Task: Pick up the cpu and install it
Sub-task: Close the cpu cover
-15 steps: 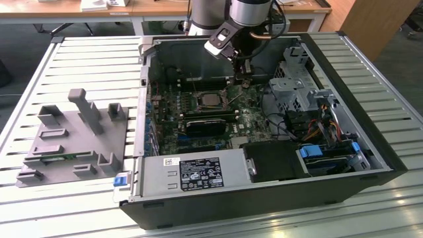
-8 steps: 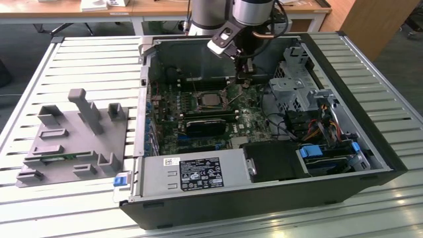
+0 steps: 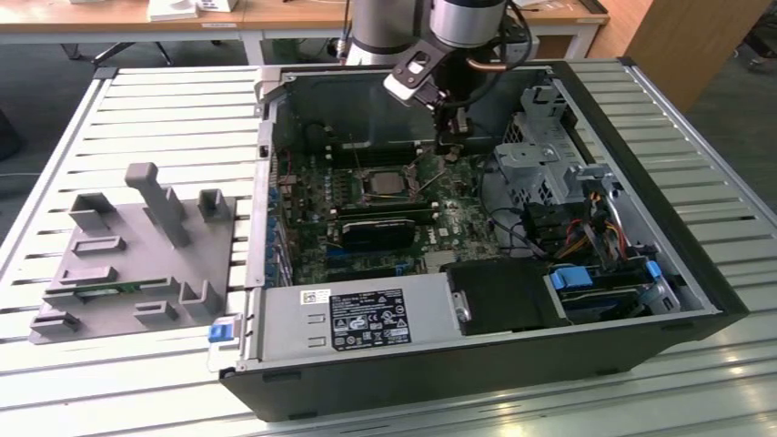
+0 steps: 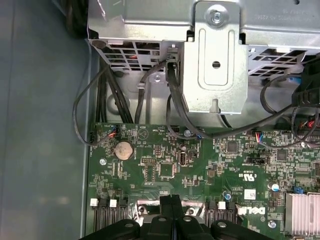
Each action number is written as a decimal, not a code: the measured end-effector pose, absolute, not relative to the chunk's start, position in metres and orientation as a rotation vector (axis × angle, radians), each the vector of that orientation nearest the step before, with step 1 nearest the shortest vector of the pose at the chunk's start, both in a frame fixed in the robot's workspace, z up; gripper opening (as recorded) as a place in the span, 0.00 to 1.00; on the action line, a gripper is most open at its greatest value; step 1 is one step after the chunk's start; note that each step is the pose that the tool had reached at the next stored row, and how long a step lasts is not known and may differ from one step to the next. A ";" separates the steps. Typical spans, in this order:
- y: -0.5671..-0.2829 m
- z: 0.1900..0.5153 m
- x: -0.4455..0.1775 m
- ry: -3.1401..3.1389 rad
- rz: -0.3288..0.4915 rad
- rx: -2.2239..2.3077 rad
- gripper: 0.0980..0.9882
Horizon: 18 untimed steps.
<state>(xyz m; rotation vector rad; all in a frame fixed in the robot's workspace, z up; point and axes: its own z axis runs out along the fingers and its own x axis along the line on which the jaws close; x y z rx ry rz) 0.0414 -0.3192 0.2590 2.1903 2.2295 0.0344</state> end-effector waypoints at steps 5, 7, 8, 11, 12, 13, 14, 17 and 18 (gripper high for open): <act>-0.319 0.259 0.044 2.229 0.034 2.190 0.01; -0.319 0.258 0.046 2.229 0.034 2.191 0.01; -0.319 0.258 0.046 2.229 0.034 2.191 0.01; -0.319 0.258 0.050 2.230 0.034 2.191 0.01; -0.319 0.258 0.051 2.230 0.034 2.191 0.01; -0.319 0.257 0.052 2.230 0.034 2.191 0.01; -0.319 0.257 0.053 2.230 0.034 2.191 0.01; -0.319 0.257 0.056 2.230 0.033 2.191 0.01; -0.319 0.256 0.057 2.230 0.033 2.191 0.01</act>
